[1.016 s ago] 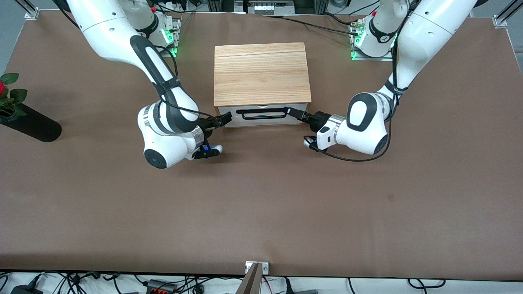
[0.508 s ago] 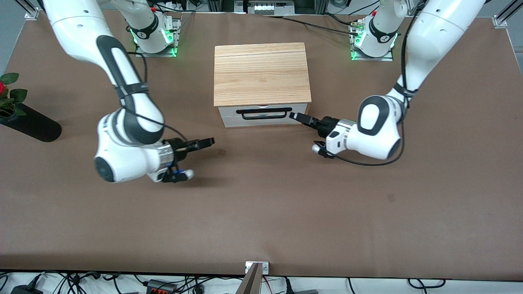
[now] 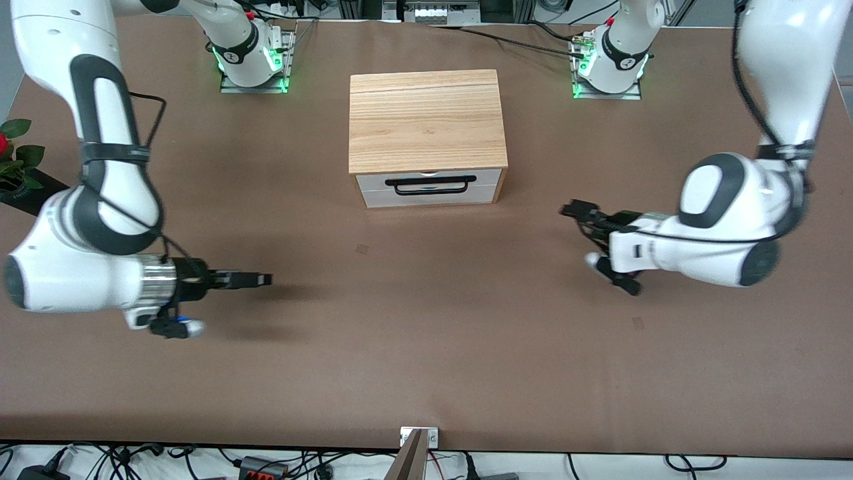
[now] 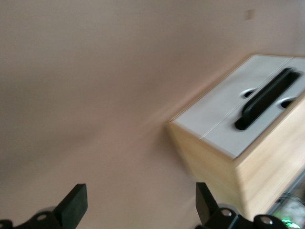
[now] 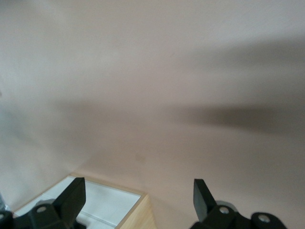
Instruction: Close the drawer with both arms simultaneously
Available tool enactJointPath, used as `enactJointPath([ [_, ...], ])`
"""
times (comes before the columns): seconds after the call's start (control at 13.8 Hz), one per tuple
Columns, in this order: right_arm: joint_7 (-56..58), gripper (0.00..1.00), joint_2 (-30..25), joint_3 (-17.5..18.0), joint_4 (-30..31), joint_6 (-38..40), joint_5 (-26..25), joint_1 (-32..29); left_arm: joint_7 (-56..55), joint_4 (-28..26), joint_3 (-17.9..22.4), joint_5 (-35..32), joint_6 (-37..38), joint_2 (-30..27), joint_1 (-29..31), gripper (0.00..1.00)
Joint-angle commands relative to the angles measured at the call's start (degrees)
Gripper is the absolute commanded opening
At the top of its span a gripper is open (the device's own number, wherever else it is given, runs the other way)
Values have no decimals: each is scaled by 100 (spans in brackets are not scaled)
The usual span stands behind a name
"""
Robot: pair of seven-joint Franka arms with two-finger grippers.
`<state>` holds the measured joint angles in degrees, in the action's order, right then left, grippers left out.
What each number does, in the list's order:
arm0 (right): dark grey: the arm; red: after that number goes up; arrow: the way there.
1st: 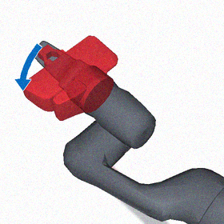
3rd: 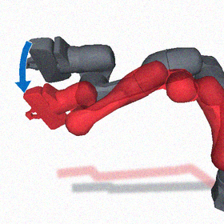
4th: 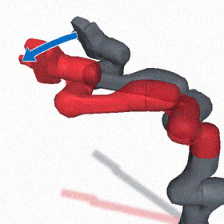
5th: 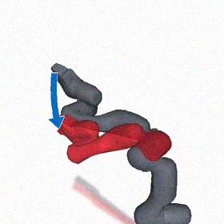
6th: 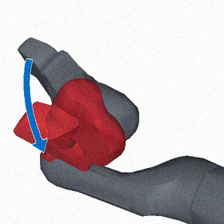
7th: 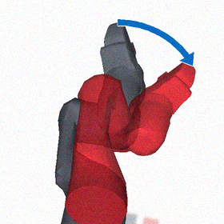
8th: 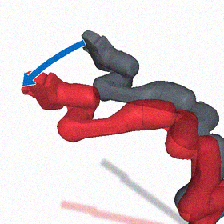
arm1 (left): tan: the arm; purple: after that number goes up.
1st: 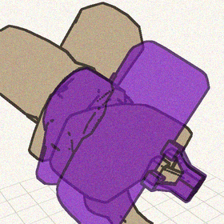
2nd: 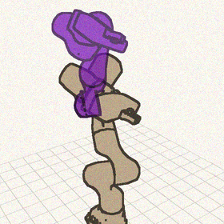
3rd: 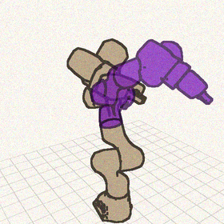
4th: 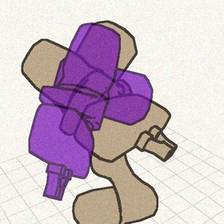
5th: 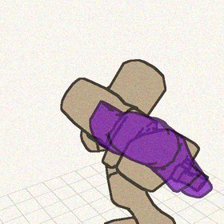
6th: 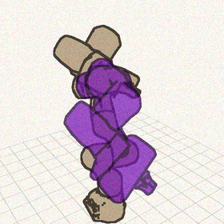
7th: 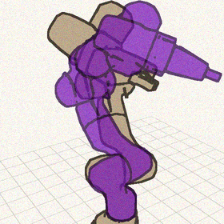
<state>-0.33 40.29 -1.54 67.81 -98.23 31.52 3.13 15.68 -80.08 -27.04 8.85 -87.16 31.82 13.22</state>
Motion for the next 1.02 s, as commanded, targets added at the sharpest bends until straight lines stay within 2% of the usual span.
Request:
enactJointPath([
  [0.0,42,100,-152,-467,-513,182,-215,-85,-117,449,23,-1100,454,-262,-21,100],
  [0.15,50,100,-161,-942,-680,121,-636,-67,-170,449,23,-1971,498,-736,-21,100],
  [0.22,42,100,-161,-1014,-725,103,-699,-84,-327,484,32,-2140,612,-930,-12,100],
  [0.36,6,100,-301,-1312,-804,172,-935,-58,-705,729,154,-2159,805,-1169,40,100],
  [0.51,-2,100,-704,-1252,-674,182,-1576,-40,-1099,583,347,-2089,693,-1624,-20,100],
  [0.58,41,100,-1072,-1243,-211,225,-1657,-58,-1537,503,470,-1802,605,-1792,-30,100],
  [0.65,24,100,-1467,-1234,394,147,-1728,-58,-1915,197,811,-1503,421,-2089,-125,100],
  [0.73,41,100,-1715,-1226,809,51,-1955,-23,-2067,-293,1310,-1317,-7,-2475,-527,100],
  [0.87,42,100,-2259,-893,1504,-667,-2744,-93,-2042,-1042,2155,-992,-510,-2969,-1047,100],
  [0.94,-28,100,-2462,-787,1820,-914,-2817,-215,-2007,-1332,2507,-738,-712,-3145,-1267,100],
])
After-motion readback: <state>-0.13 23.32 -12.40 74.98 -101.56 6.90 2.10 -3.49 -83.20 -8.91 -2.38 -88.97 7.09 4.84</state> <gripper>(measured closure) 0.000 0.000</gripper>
